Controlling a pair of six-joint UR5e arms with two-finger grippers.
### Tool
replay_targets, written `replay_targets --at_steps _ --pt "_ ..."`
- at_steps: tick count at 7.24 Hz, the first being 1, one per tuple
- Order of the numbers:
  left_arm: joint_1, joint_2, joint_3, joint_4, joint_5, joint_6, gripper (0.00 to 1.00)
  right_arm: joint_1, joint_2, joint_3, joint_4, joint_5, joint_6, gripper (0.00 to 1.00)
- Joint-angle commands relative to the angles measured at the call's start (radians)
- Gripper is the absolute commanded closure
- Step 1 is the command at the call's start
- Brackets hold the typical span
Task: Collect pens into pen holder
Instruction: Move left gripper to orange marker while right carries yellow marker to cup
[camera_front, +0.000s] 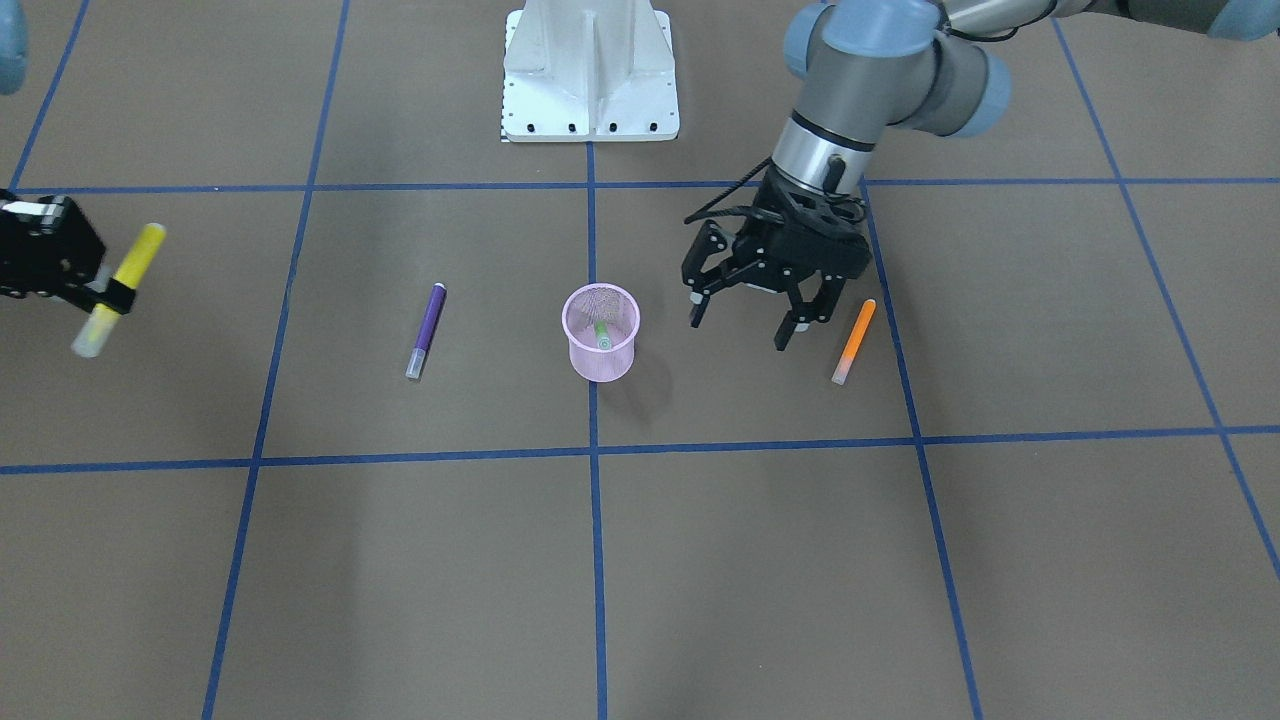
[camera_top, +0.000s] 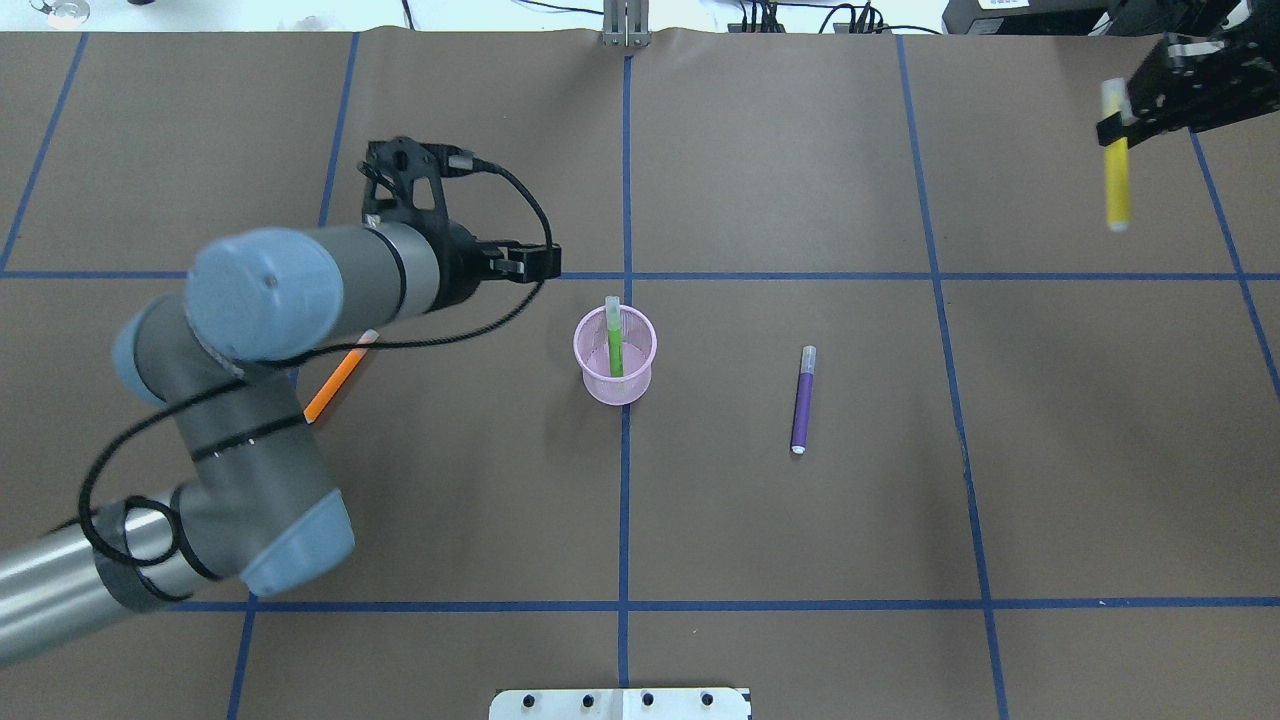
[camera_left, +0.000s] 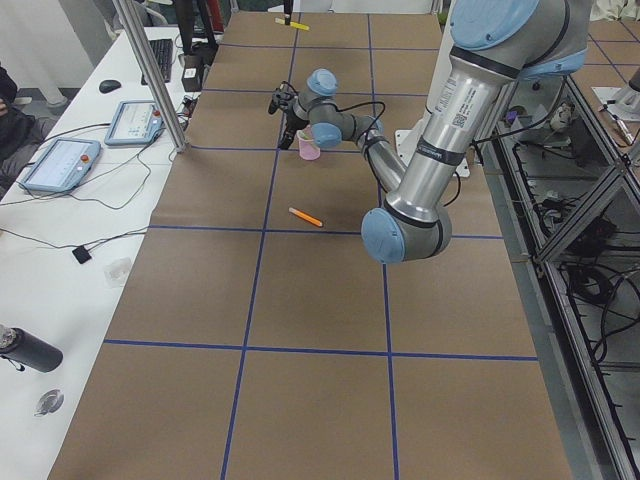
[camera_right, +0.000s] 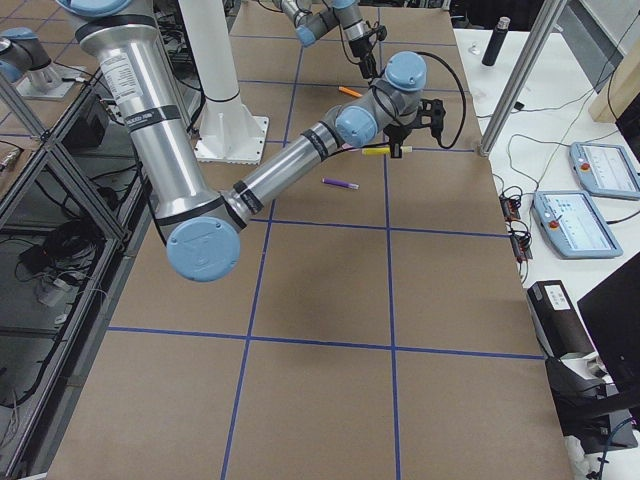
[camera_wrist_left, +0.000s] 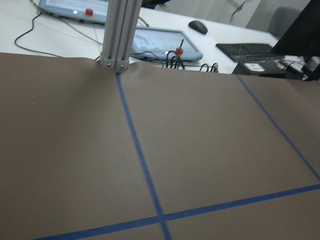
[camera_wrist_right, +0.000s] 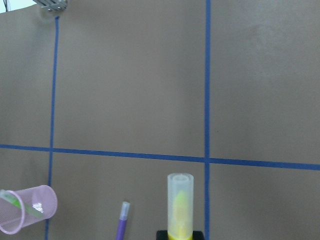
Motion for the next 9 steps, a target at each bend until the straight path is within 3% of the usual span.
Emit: replay_targets --at_steps 1,6,8,9 --pt "-0.113 0.038 0.015 0.102 -0.213 0.176 0.01 -0.199 0.123 0.021 0.001 -0.189 0.244 1.00" --pt "-0.101 0.086 0.125 0.087 -0.212 0.311 0.01 -0.462 0.227 -0.005 0.001 -0.504 0.461 1.00" --pt "-0.101 0.086 0.157 0.070 -0.210 0.314 0.01 -0.513 0.299 -0.078 0.018 -0.634 0.504 1.00" --pt "-0.099 0.086 0.182 0.035 -0.209 0.315 0.01 -0.545 0.304 -0.102 0.079 -0.720 0.504 1.00"
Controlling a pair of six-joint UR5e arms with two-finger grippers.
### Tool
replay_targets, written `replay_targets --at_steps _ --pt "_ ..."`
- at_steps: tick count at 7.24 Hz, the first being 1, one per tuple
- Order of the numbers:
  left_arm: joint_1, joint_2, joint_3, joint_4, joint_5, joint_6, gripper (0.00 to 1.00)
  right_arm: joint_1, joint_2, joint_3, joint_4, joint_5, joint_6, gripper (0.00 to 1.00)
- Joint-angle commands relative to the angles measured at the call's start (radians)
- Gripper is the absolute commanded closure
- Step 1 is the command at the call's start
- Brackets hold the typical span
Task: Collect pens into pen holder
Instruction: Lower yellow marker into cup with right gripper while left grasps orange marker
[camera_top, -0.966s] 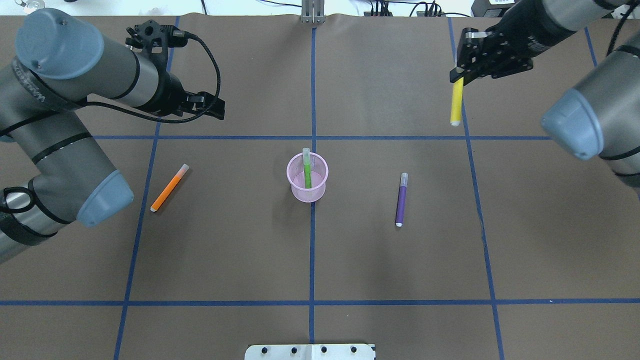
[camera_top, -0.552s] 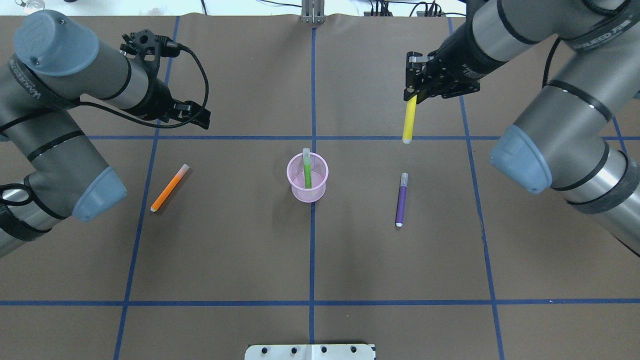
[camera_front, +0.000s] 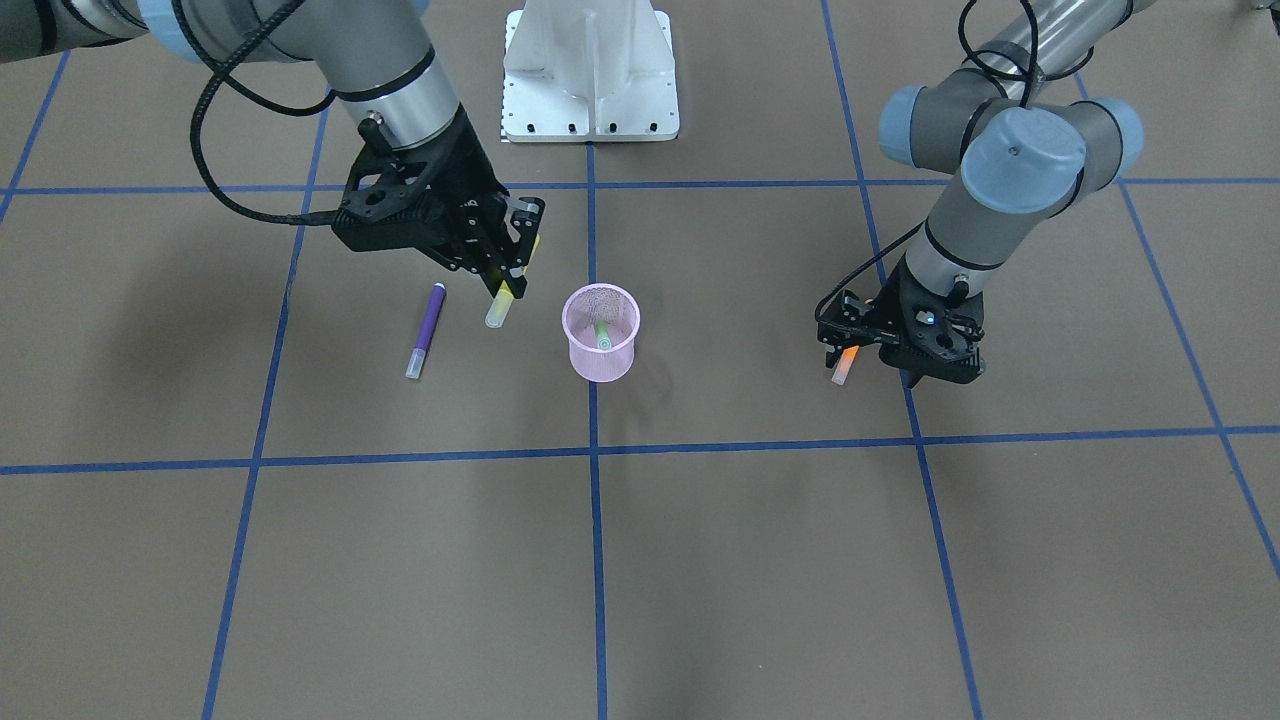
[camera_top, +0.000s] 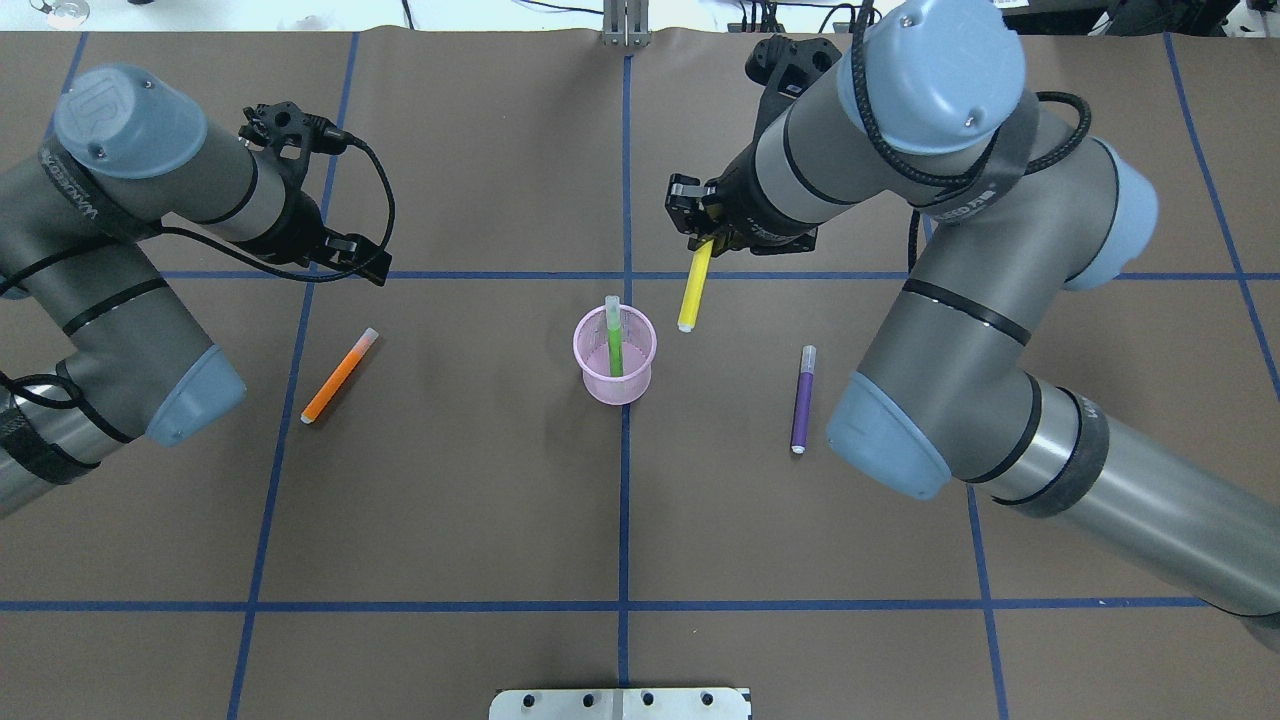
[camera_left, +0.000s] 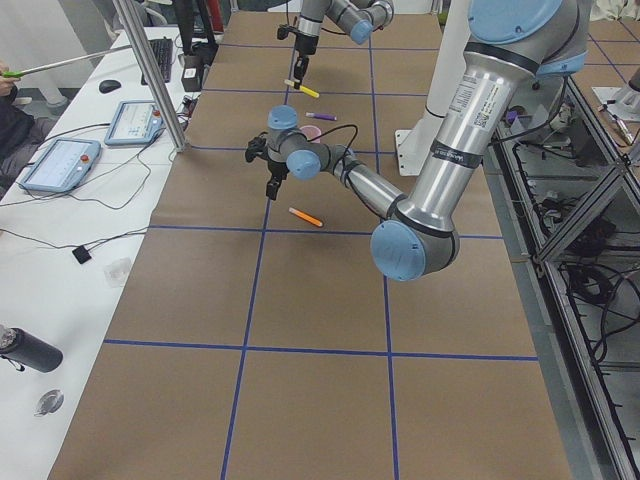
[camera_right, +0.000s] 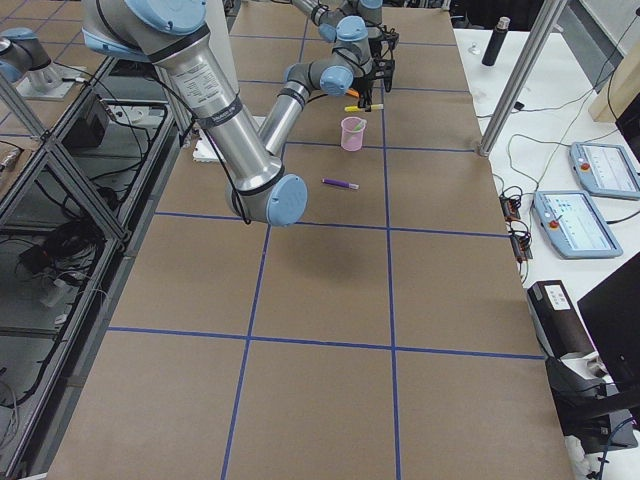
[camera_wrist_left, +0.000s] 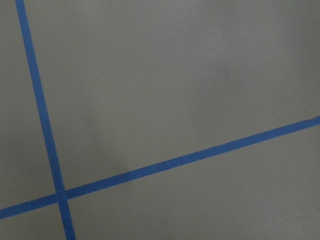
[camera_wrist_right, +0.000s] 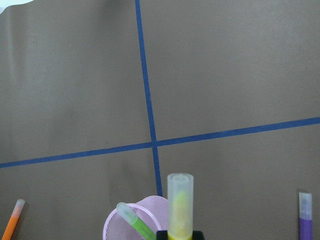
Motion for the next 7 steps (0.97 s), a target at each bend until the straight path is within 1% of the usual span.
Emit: replay_targets --at_steps 1,2,3,4,6,7 --pt "0.001 0.001 0.052 -0.068 0.001 0.001 0.01 -0.088 0.016 -0.038 0.088 -0.216 0.008 1.00" --pt "0.001 0.001 0.066 -0.078 0.001 0.001 0.01 -0.123 0.011 -0.036 0.119 -0.282 0.000 1.00" --pt "0.001 0.001 0.072 -0.078 0.001 0.002 0.01 -0.131 -0.003 -0.035 0.153 -0.310 -0.011 1.00" --pt "0.001 0.001 0.072 -0.078 0.001 0.001 0.01 -0.134 -0.032 -0.032 0.226 -0.336 -0.078 1.00" --pt "0.026 0.001 0.088 -0.073 0.003 0.001 0.01 -0.183 -0.111 -0.042 0.441 -0.425 -0.231 1.00" --pt "0.044 -0.001 0.107 -0.073 0.003 0.001 0.01 -0.194 -0.112 -0.048 0.452 -0.442 -0.233 1.00"
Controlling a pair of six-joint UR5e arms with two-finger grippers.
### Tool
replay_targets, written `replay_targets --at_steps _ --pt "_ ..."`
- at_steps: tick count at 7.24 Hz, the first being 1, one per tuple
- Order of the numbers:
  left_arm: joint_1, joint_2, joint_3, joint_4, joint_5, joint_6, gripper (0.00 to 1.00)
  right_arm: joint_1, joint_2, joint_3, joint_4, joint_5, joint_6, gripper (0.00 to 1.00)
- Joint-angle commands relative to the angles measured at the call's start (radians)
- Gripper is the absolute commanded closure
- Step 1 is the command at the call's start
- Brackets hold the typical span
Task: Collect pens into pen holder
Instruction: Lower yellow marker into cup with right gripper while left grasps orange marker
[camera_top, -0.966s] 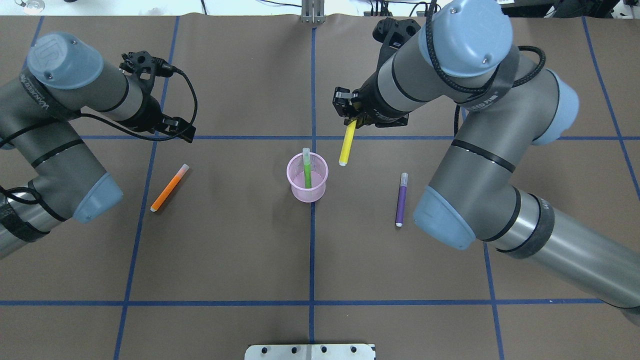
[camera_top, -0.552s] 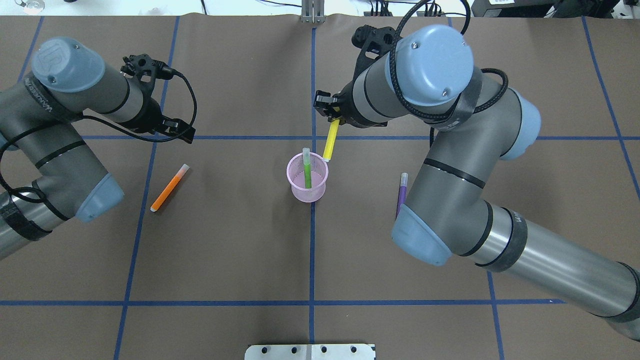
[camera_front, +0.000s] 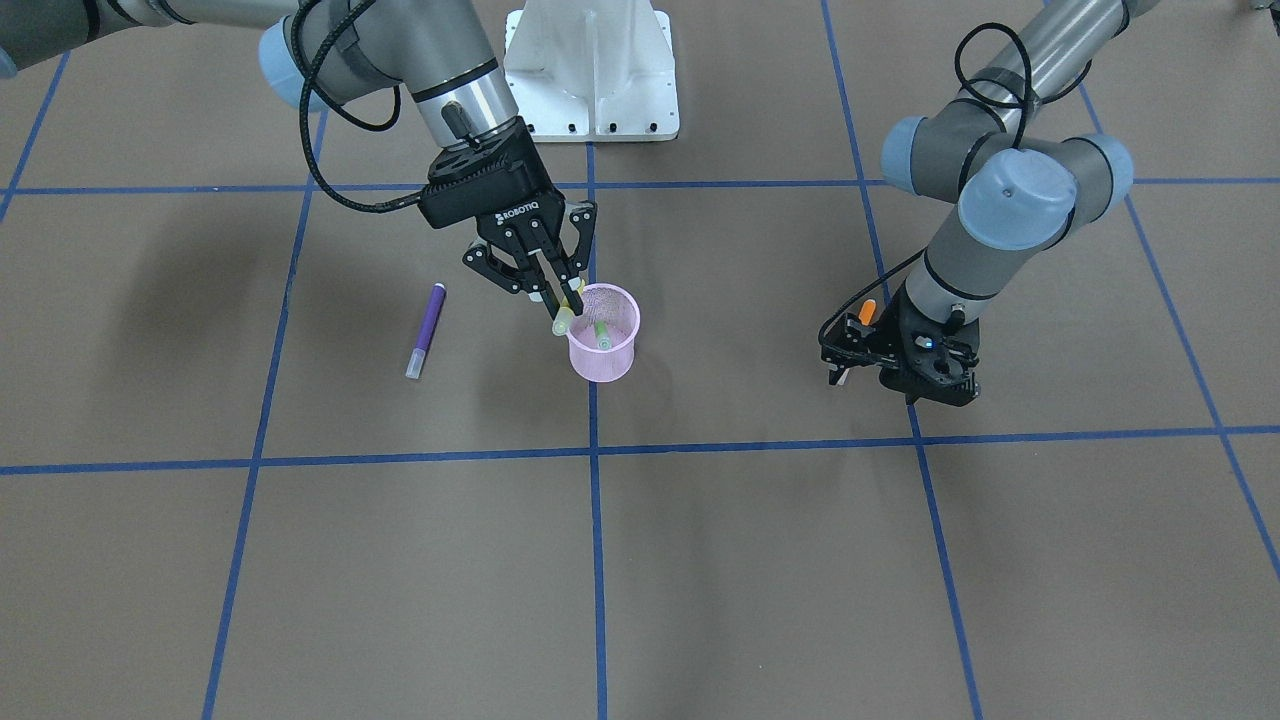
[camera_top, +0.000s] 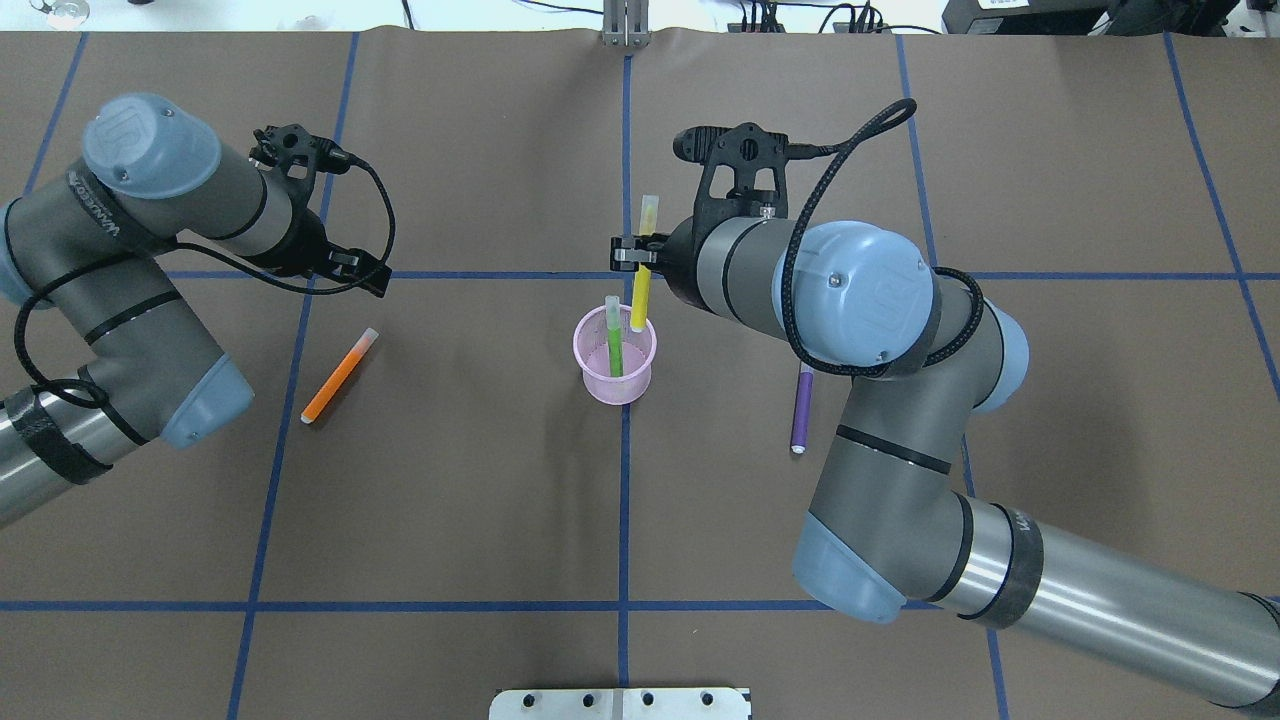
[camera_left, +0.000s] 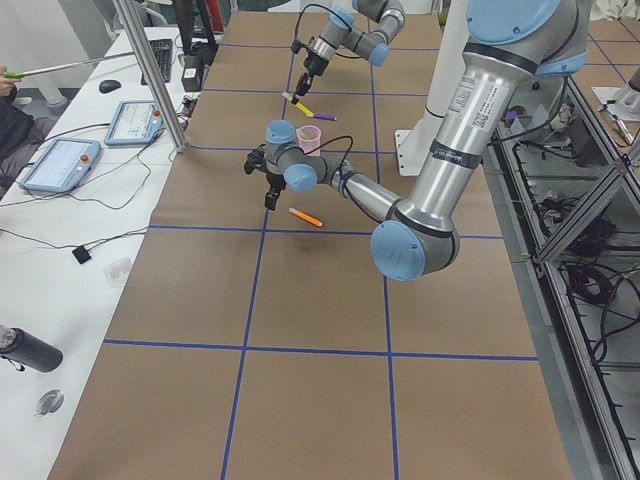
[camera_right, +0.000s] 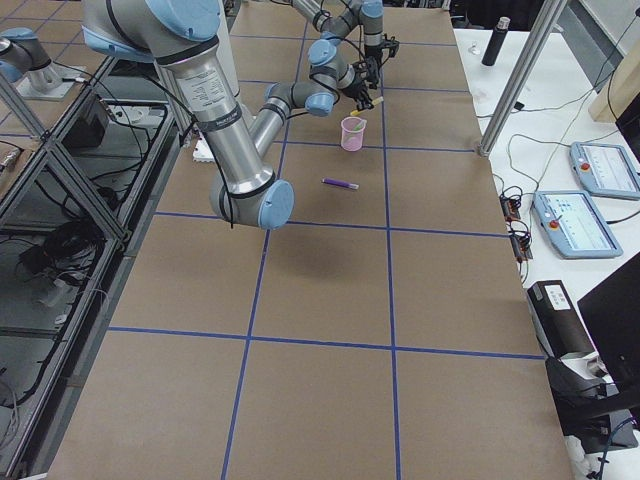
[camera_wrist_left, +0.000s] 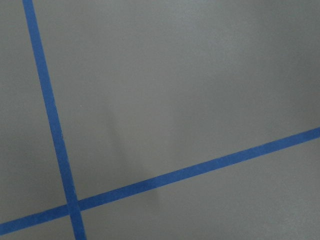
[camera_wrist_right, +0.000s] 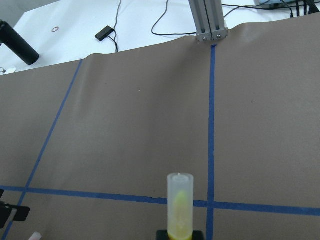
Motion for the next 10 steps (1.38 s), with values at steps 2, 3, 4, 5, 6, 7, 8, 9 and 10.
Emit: replay_targets --at_steps 2,3,4,5,6,7,8,9,10 --pt "0.051 -0.001 0.030 0.005 0.001 -0.004 0.02 -0.024 -0.016 -0.006 0.066 -0.038 -0.037 1.00" --pt "0.053 -0.001 0.029 0.009 -0.002 -0.004 0.05 -0.024 -0.016 -0.006 0.066 -0.038 -0.037 1.00" --pt "0.053 0.006 0.024 0.010 -0.009 -0.004 0.07 -0.024 -0.013 -0.003 0.067 -0.038 -0.037 1.00" --pt "0.053 0.019 0.018 0.010 -0.010 -0.002 0.10 -0.024 -0.012 -0.003 0.067 -0.038 -0.037 1.00" --pt "0.053 0.026 0.017 0.012 -0.010 -0.002 0.10 -0.024 -0.012 -0.003 0.067 -0.038 -0.037 1.00" --pt "0.054 0.035 0.011 0.013 -0.010 -0.002 0.12 -0.024 -0.013 -0.005 0.067 -0.038 -0.037 1.00" --pt "0.054 0.043 0.006 0.013 -0.012 -0.004 0.13 -0.024 -0.013 -0.005 0.067 -0.038 -0.037 1.00" --pt "0.056 0.055 -0.006 0.013 -0.012 -0.004 0.15 -0.024 -0.012 -0.005 0.067 -0.038 -0.037 1.00" --pt "0.065 0.066 -0.020 0.015 -0.012 -0.004 0.17 -0.024 -0.012 -0.005 0.067 -0.038 -0.037 1.00"
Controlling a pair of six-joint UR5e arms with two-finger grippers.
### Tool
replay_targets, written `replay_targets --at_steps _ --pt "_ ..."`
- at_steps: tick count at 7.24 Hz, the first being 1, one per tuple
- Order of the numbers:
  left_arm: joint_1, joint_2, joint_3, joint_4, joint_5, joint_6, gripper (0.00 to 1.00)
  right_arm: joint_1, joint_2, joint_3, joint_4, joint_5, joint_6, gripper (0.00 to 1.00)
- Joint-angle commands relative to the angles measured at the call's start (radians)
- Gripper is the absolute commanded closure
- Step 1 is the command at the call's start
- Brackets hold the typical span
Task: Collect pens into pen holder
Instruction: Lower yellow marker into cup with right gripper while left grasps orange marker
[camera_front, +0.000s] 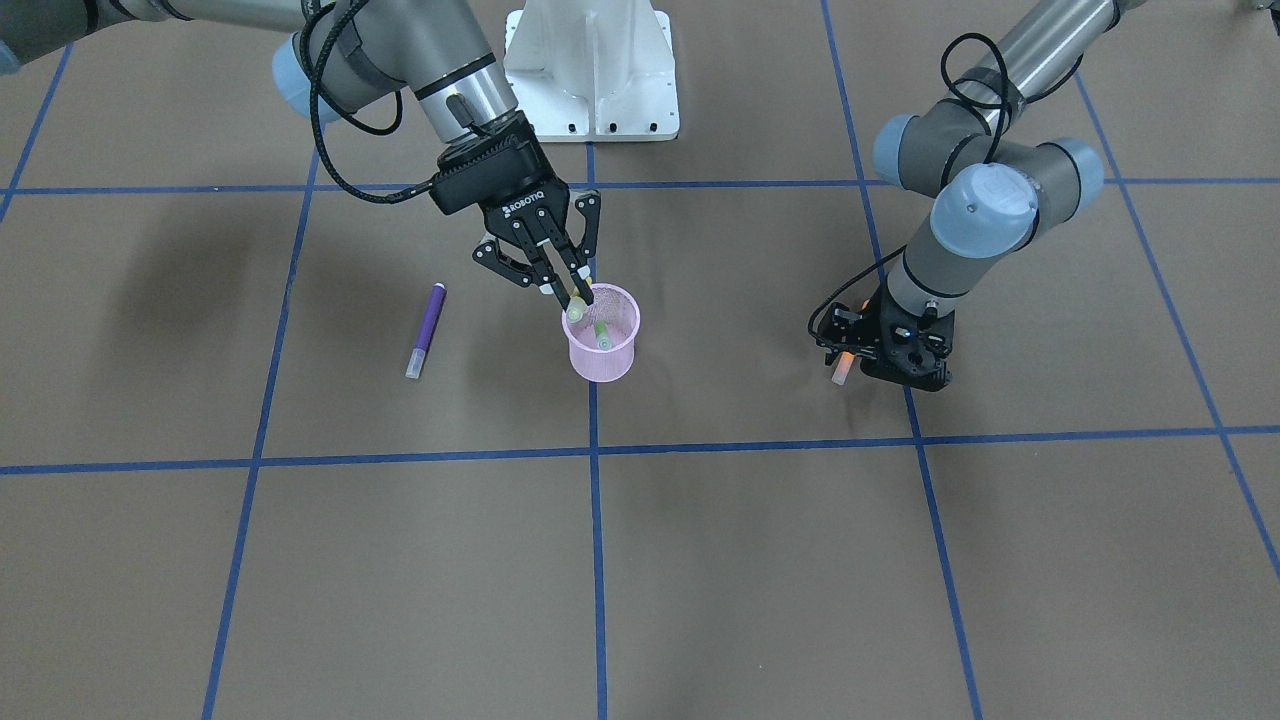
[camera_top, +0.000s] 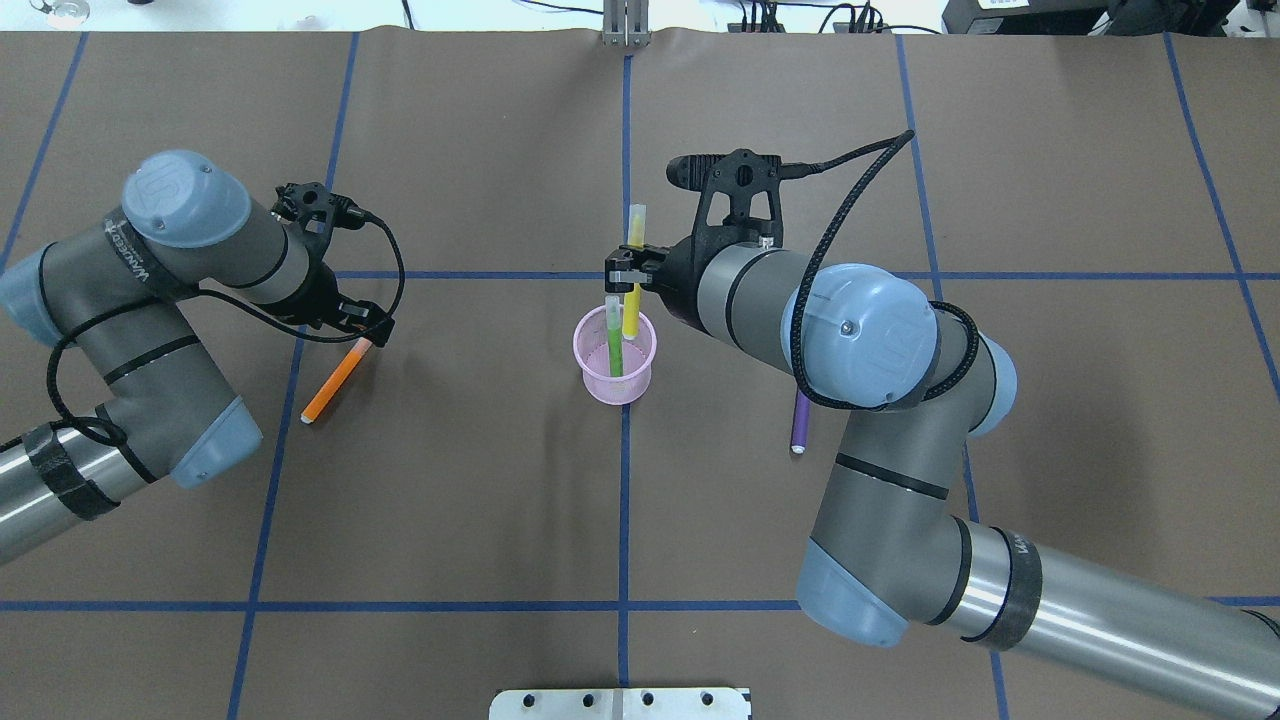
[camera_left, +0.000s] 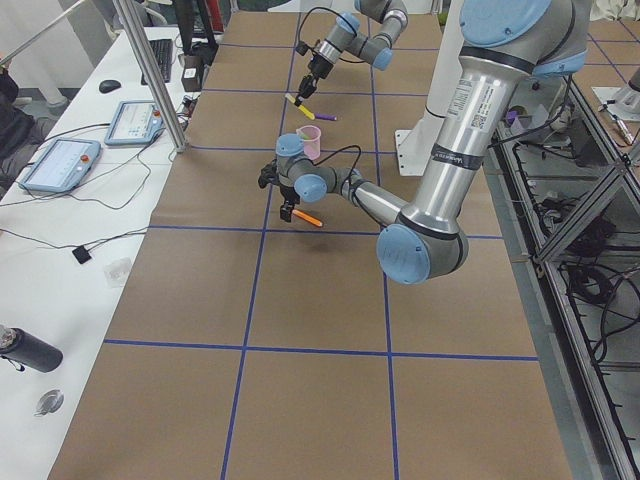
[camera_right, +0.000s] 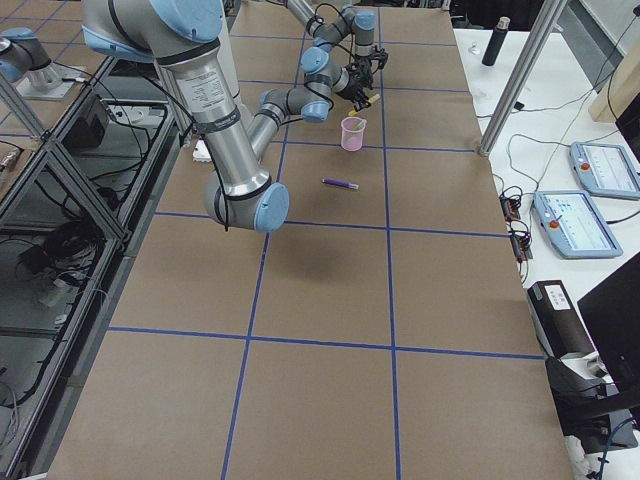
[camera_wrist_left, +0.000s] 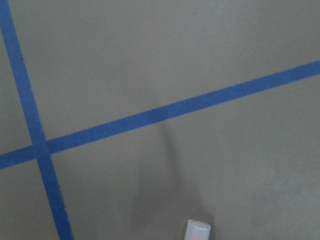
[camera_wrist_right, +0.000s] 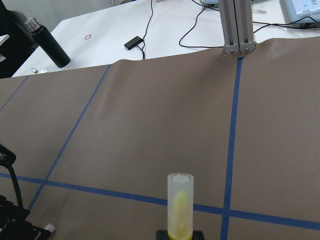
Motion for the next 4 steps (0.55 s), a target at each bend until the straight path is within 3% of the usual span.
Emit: replay_targets --at_steps 1,4 --pt "0.013 0.024 -0.027 0.001 0.000 0.000 0.20 0.000 -0.001 0.000 0.000 0.000 0.000 1.00" --pt "0.042 0.024 -0.026 0.001 0.003 -0.012 0.22 0.000 -0.001 0.000 0.002 0.000 0.000 1.00"
